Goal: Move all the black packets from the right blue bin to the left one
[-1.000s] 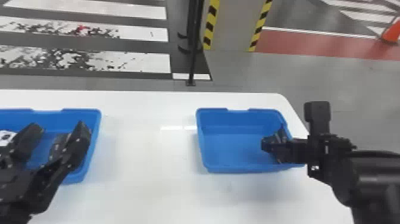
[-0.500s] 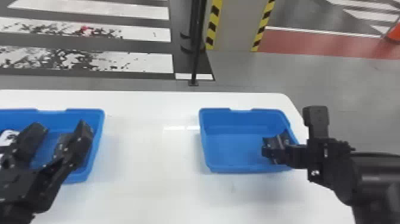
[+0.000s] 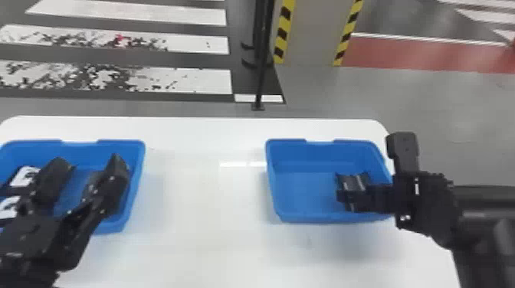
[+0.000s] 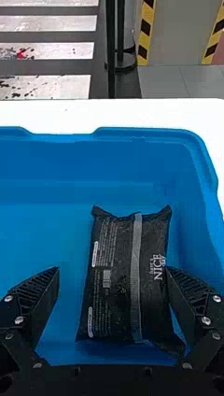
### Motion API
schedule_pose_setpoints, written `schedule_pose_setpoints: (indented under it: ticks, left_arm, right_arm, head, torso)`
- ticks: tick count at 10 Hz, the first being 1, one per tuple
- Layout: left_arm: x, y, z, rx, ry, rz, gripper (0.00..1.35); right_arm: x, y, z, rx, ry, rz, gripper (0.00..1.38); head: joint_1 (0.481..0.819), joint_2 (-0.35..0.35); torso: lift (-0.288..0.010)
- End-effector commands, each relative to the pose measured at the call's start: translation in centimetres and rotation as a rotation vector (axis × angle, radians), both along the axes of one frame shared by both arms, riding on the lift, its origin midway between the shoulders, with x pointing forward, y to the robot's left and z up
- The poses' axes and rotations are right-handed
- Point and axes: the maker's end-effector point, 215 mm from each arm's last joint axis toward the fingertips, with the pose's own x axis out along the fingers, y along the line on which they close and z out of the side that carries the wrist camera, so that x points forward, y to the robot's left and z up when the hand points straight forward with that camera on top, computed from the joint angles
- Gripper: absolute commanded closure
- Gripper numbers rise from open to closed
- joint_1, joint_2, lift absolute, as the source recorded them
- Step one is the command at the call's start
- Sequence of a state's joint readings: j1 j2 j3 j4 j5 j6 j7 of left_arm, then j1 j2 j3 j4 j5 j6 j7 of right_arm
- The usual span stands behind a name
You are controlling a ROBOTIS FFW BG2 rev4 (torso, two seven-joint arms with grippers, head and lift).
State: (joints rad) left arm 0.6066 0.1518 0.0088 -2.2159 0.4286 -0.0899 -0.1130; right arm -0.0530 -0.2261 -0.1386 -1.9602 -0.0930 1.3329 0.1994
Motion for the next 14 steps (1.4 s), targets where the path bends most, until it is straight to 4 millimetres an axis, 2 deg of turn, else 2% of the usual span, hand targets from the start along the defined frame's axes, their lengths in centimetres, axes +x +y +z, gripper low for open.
schedule_pose_setpoints:
  ticks: [1,2,4,5,7,9,10,11,12,13,14]
  left_arm:
    - [0.0,0.0,0.0,-0.006,-0.004,0.000,0.21]
    - [0.0,0.0,0.0,-0.010,-0.004,0.001,0.21]
    - [0.1,0.0,0.0,-0.013,-0.013,0.001,0.21]
    - [0.1,0.1,-0.1,-0.020,-0.014,0.003,0.21]
    - [0.1,0.0,0.1,-0.025,-0.025,0.002,0.21]
    - [0.2,-0.3,0.6,-0.045,-0.034,-0.004,0.21]
    - [0.4,-0.6,0.3,-0.073,-0.017,-0.013,0.20]
    - [0.5,-0.5,1.0,-0.134,-0.029,-0.025,0.21]
    - [0.3,-0.6,2.8,-0.209,-0.068,-0.043,0.21]
    - [0.1,-1.7,5.2,-0.249,-0.101,-0.082,0.21]
    - [0.2,-3.8,6.3,-0.255,-0.087,-0.148,0.21]
  right_arm:
    - [-0.5,0.2,-0.5,0.006,0.031,0.001,0.29]
    - [-1.1,0.4,-1.0,0.006,0.075,0.004,0.39]
    - [-1.3,0.6,-1.3,0.004,0.112,0.011,0.93]
    - [-0.6,0.6,-0.7,-0.002,0.071,0.020,1.16]
    - [2.8,1.6,1.2,0.037,-0.089,0.075,1.16]
    - [8.1,2.4,3.1,0.160,-0.277,0.180,1.16]
    - [10.8,4.2,5.2,0.267,-0.384,0.294,1.16]
    - [11.4,8.2,8.0,0.345,-0.447,0.432,1.16]
    - [10.3,13.1,10.3,0.425,-0.471,0.561,1.16]
    - [8.1,19.5,12.1,0.561,-0.473,0.696,1.16]
    - [5.6,25.2,13.5,0.672,-0.455,0.821,1.16]
  head:
    - [0.695,-0.140]
    - [0.695,-0.138]
    - [0.695,-0.135]
    - [0.695,-0.134]
    - [0.695,-0.126]
    - [0.695,-0.108]
    - [0.695,-0.099]
    - [0.695,-0.083]
    - [0.695,-0.054]
    - [0.695,-0.032]
    - [0.695,0.022]
  torso:
    - [-0.168]
    - [-0.168]
    - [-0.168]
    - [-0.168]
    - [-0.168]
    - [-0.168]
    - [-0.168]
    - [-0.168]
    - [-0.168]
    - [-0.168]
    - [-0.168]
